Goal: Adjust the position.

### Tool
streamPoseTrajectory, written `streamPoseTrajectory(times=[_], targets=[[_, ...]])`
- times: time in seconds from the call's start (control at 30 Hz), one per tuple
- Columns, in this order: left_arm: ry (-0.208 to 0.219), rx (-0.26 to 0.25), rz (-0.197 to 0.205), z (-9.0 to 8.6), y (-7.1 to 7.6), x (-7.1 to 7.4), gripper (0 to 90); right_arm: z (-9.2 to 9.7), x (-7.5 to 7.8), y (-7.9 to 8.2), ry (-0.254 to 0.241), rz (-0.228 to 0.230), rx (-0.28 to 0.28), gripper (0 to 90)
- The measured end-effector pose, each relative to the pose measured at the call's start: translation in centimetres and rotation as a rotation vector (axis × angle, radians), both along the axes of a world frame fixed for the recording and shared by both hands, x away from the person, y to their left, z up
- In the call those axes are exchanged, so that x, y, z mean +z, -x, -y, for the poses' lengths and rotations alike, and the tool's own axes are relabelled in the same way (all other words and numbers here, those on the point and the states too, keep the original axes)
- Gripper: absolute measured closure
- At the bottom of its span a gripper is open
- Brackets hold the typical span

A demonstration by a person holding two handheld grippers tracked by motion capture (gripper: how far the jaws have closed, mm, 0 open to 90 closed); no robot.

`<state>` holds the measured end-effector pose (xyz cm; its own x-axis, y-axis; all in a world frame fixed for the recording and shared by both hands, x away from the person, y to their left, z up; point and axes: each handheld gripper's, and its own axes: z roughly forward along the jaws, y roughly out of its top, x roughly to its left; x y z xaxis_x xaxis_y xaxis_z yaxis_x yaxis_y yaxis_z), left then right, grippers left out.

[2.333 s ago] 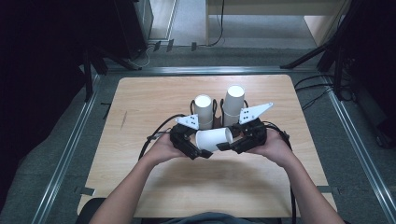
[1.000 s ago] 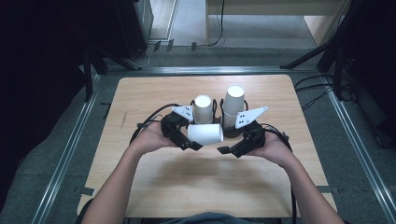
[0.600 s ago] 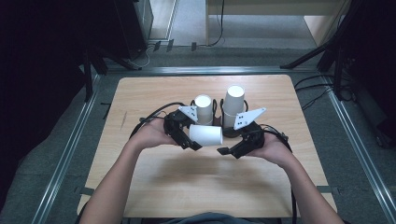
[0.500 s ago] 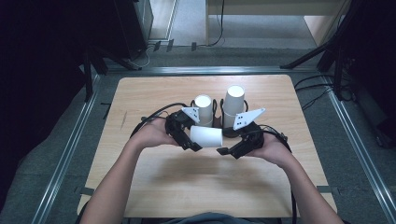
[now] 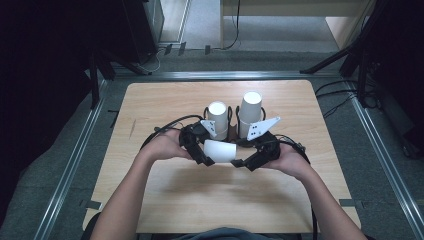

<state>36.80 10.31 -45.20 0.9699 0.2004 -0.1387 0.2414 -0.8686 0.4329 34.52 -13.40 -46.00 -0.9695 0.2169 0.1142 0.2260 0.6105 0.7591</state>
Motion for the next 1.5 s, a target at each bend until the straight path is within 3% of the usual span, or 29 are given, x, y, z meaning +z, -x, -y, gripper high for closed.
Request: streamPoseTrajectory(times=[0.37, 0.6, 0.9, 1.0, 1.07, 1.3, 1.33, 1.5], targets=[[-0.047, -0.020, -0.026, 1.2, 0.6, -0.3, 23.5, -1.1, -0.5, 0.1, 0.020, 0.009, 0.030, 22.6], [-0.016, -0.014, -0.073, 1.4, 0.6, -0.6, 23.3, -1.8, -1.2, 0.3, 0.055, 0.003, 0.053, 24.2], [0.001, -0.029, -0.070, 1.3, 0.9, -0.5, 23.3, -2.2, -1.2, 0.5, 0.071, 0.007, 0.092, 33.8], [0.030, -0.039, -0.034, 1.1, 1.0, -0.2, 21.2, -2.1, -0.8, 0.6, 0.068, 0.021, 0.090, 33.9], [0.049, -0.032, -0.041, 1.0, 1.0, -0.1, 16.9, -2.1, -0.8, 0.6, 0.060, 0.019, 0.087, 33.9], [0.131, 0.057, -0.011, 0.2, 0.7, 0.5, 3.4, -0.9, 0.1, 0.2, 0.016, 0.018, 0.055, 33.6], [0.156, 0.065, -0.001, -0.2, 0.7, 0.7, 3.4, -0.8, 0.2, 0.2, 0.011, 0.018, 0.053, 33.6], [0.195, 0.078, 0.015, -0.8, 0.9, 1.0, 3.4, -0.4, 0.4, 0.1, -0.002, 0.017, 0.044, 33.5]])
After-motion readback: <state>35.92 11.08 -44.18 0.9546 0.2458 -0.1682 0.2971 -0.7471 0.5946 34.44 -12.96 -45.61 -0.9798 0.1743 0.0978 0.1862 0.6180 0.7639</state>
